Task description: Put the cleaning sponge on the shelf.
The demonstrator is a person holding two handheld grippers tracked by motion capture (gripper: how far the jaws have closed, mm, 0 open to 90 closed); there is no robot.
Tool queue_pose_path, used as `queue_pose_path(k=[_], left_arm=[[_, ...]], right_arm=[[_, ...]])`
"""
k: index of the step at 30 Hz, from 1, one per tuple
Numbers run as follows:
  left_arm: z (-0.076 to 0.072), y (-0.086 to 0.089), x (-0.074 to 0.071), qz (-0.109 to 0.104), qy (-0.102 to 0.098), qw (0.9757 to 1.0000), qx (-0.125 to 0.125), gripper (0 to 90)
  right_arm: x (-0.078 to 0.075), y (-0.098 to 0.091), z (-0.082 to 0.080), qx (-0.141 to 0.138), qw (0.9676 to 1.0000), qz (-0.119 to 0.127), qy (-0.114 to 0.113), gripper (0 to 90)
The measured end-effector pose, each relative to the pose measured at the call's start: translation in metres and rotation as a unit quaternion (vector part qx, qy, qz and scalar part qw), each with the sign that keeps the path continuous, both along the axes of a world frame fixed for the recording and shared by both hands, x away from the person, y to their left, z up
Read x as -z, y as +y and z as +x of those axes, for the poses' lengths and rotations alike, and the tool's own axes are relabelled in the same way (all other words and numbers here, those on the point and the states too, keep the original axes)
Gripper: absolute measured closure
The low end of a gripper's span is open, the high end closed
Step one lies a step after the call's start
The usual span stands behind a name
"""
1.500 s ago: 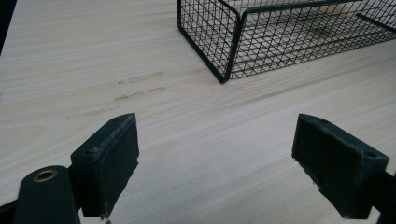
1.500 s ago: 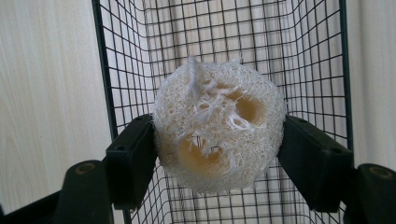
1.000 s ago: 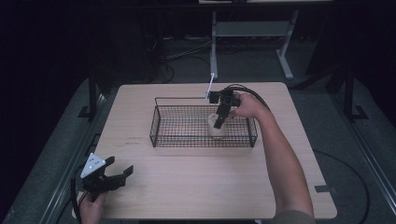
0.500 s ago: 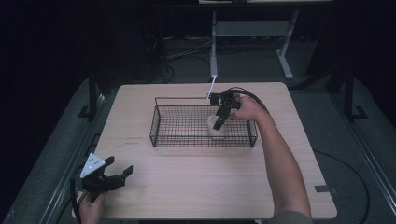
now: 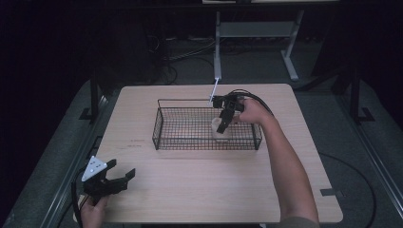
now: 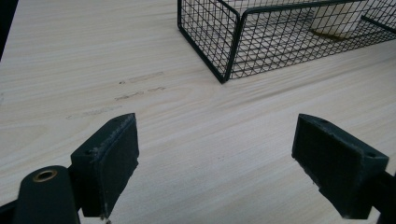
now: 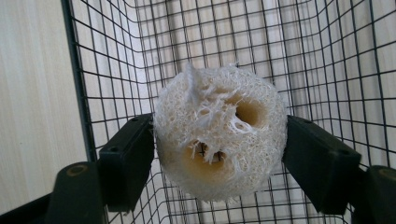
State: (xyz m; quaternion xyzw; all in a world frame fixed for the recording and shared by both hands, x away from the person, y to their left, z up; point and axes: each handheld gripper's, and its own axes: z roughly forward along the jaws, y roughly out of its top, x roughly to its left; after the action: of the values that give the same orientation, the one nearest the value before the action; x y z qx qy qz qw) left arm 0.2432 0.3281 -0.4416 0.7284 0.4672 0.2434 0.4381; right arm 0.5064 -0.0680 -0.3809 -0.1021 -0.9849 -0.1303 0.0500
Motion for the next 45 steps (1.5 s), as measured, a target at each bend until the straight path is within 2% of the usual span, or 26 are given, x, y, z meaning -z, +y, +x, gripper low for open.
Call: queue_pose_path(k=[3, 14, 29, 45], left_arm=[[0.0, 0.0, 0.0, -0.001, 0.0, 1.0, 0.0, 14.0], [0.001, -0.001, 0.0, 0.002, -0.001, 1.0, 0.0, 13.9], [0.001, -0.001, 0.0, -0.001, -0.001, 1.0, 0.001, 14.0], [0.0, -0.003, 0.0, 0.001, 0.0, 1.0, 0.002, 14.0]], right_arm=[[-0.003, 0.0, -0.001, -0.002, 1.0, 0.006, -0.001, 25.0], [-0.013, -0.004, -0.004, 0.004, 0.9999, 0.002, -0.012, 22.7], [-0.034, -0.012, -0.014, 0.008, 0.9992, 0.024, -0.032, 22.0], [-0.046, -0.012, -0.028, 0.005, 0.9992, 0.016, -0.035, 18.4]])
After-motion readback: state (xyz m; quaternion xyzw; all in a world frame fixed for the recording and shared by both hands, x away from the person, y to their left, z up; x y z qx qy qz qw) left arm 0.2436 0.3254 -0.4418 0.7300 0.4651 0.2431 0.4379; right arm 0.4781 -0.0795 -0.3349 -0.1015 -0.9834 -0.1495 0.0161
